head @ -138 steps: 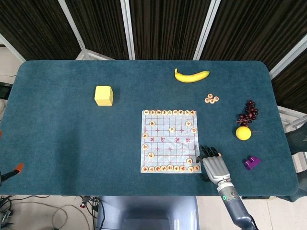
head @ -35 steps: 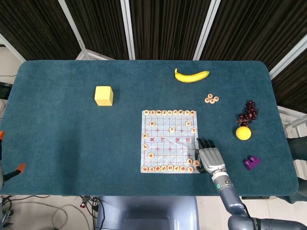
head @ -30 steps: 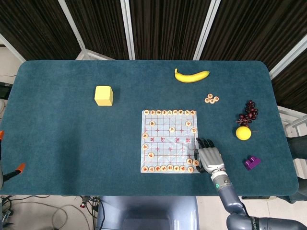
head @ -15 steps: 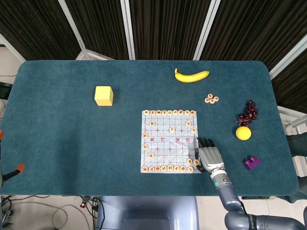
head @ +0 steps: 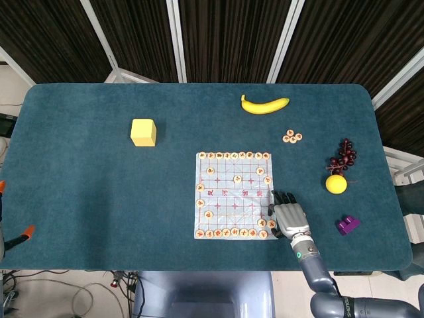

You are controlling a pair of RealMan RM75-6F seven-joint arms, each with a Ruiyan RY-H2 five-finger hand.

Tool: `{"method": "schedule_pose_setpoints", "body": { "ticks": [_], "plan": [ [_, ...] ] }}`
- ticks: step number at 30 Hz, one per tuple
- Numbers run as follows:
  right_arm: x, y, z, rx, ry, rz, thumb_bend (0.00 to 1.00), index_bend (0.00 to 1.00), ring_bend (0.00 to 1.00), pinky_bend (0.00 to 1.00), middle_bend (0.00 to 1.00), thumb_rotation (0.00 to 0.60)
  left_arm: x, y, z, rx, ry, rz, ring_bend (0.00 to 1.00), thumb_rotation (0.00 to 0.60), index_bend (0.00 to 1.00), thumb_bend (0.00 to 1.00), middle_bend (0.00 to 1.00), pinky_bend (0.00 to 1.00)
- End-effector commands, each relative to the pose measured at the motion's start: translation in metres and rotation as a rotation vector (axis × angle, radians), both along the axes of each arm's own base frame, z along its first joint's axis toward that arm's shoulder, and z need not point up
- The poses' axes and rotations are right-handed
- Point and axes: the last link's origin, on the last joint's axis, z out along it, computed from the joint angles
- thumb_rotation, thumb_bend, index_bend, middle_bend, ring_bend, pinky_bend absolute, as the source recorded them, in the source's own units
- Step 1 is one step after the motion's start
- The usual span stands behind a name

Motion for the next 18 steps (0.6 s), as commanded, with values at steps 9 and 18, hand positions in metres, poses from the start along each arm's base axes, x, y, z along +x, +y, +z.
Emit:
{"method": "schedule_pose_setpoints", "body": {
  "ticks": [9, 18],
  "plan": [
    [0.002, 0.004, 0.014, -0.018, 0.000, 0.012, 0.37, 0.36, 0.00, 0.07, 0.00, 0.600, 0.000, 0.001, -0.001, 0.000, 0.006, 0.001, 0.00, 0.600, 0.05, 0.04, 0.00, 0.07],
    [0.014, 0.010, 0.085, -0.261, -0.066, 0.113, 0.37, 0.18, 0.00, 0.07, 0.00, 0.600, 0.000, 0.000, 0.000, 0.003, 0.005, -0.002, 0.00, 0.600, 0.05, 0.04, 0.00, 0.07]
  ]
}}
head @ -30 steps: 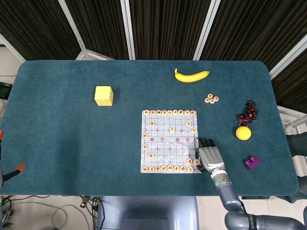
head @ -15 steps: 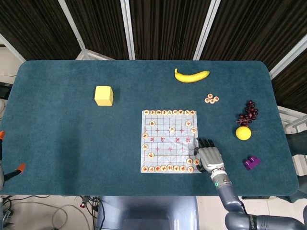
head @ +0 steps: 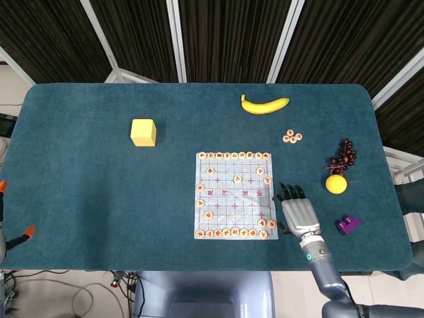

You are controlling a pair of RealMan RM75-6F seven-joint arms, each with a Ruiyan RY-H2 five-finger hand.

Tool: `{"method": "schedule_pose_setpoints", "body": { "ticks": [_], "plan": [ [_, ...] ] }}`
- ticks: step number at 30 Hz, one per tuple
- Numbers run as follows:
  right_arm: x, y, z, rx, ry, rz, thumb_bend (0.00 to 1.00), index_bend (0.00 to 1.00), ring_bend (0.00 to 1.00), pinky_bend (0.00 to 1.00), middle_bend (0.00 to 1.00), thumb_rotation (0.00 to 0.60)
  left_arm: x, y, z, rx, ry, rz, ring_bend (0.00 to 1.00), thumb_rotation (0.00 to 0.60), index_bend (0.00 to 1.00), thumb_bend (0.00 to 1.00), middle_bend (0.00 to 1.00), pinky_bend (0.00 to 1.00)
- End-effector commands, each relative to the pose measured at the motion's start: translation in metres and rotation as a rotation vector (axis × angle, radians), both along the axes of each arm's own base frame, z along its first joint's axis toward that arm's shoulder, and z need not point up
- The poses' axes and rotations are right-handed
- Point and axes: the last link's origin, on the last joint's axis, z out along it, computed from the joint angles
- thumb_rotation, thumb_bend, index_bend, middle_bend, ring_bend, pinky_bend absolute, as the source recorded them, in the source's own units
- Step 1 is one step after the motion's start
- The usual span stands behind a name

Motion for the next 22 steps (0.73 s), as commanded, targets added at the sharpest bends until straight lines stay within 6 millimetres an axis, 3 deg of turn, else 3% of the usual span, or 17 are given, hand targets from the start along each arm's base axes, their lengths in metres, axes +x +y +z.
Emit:
{"method": "schedule_pose_setpoints", "body": {
  "ticks": [1, 4, 9, 16, 22],
  "plan": [
    [0.002, 0.009, 0.045, -0.162, -0.055, 0.050, 0.37, 0.16, 0.00, 0.07, 0.00, 0.600, 0.000, 0.000, 0.000, 0.001, -0.002, 0.002, 0.00, 0.600, 0.05, 0.04, 0.00, 0.07],
    [-0.009, 0.027, 0.071, -0.217, -0.109, 0.056, 0.37, 0.15, 0.00, 0.07, 0.00, 0.600, 0.000, 0.000, 0.001, -0.001, -0.007, 0.003, 0.00, 0.600, 0.05, 0.04, 0.00, 0.07],
    [-0.043, 0.061, 0.096, -0.258, -0.120, 0.075, 0.37, 0.14, 0.00, 0.07, 0.00, 0.600, -0.001, -0.001, 0.005, 0.017, -0.011, 0.002, 0.00, 0.600, 0.05, 0.04, 0.00, 0.07],
    [-0.081, 0.096, 0.108, -0.380, -0.093, 0.173, 0.37, 0.11, 0.00, 0.07, 0.00, 0.600, -0.006, 0.002, 0.006, 0.013, -0.020, 0.016, 0.00, 0.600, 0.05, 0.04, 0.00, 0.07],
    [-0.093, 0.102, 0.113, -0.415, -0.036, 0.161, 0.37, 0.09, 0.00, 0.07, 0.00, 0.600, -0.011, 0.006, 0.006, 0.006, -0.026, 0.041, 0.00, 0.600, 0.05, 0.04, 0.00, 0.07]
  ]
}}
